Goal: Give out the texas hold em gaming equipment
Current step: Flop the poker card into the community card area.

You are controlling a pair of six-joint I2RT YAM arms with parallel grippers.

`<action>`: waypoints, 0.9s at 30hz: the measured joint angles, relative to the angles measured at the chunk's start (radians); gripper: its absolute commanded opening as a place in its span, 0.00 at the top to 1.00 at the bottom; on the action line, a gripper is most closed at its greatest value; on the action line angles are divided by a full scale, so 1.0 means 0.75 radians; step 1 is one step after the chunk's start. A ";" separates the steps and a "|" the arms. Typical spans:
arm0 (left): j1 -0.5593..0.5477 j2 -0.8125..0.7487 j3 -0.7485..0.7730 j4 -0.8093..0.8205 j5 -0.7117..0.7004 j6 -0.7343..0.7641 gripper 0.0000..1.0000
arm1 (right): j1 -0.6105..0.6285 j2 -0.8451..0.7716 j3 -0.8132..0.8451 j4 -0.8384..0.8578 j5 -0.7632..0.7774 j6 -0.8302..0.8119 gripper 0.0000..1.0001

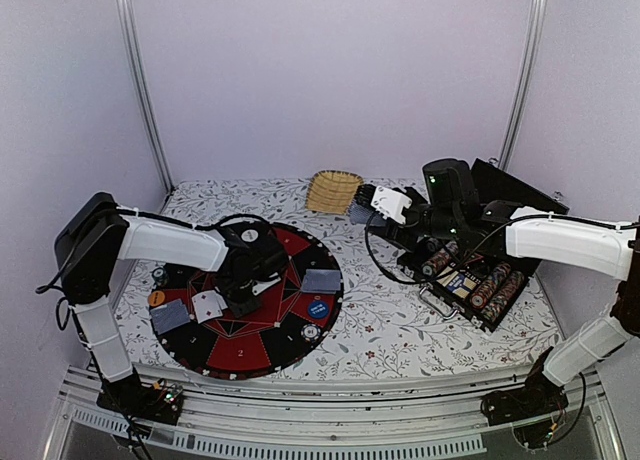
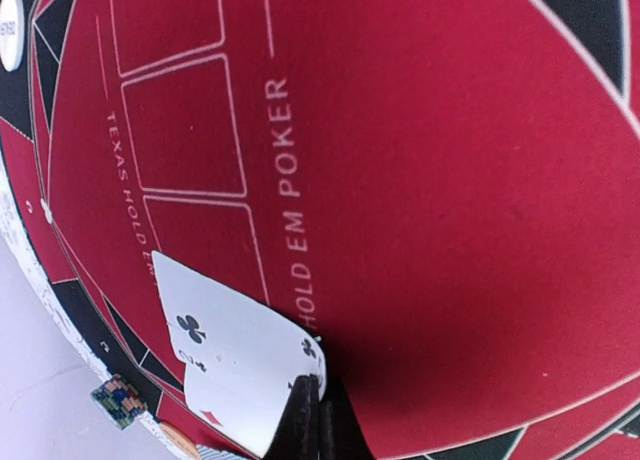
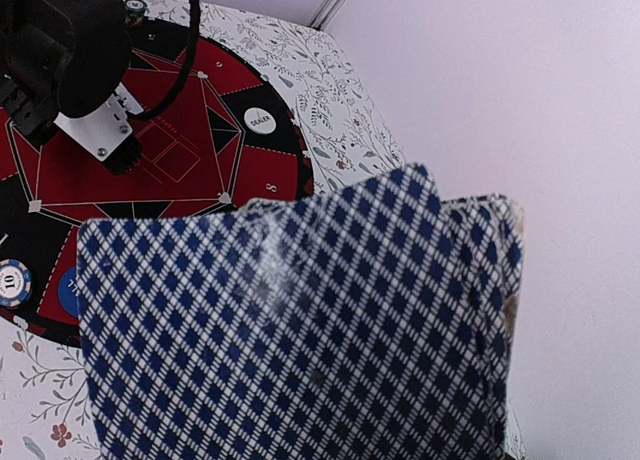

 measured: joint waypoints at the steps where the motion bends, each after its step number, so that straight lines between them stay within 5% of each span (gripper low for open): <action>1: -0.001 -0.001 -0.001 0.003 0.002 0.001 1.00 | 0.000 0.000 0.000 0.000 0.000 0.000 0.47; 6: -0.004 -0.011 -0.018 0.002 0.016 0.000 1.00 | 0.000 0.000 0.000 0.000 -0.001 0.000 0.47; 11: -0.005 -0.017 -0.019 -0.004 0.050 -0.005 0.77 | 0.000 0.000 0.000 0.000 -0.001 0.000 0.47; 27: -0.027 -0.138 0.075 -0.083 0.199 -0.026 0.42 | 0.000 0.000 0.000 0.000 0.000 -0.001 0.47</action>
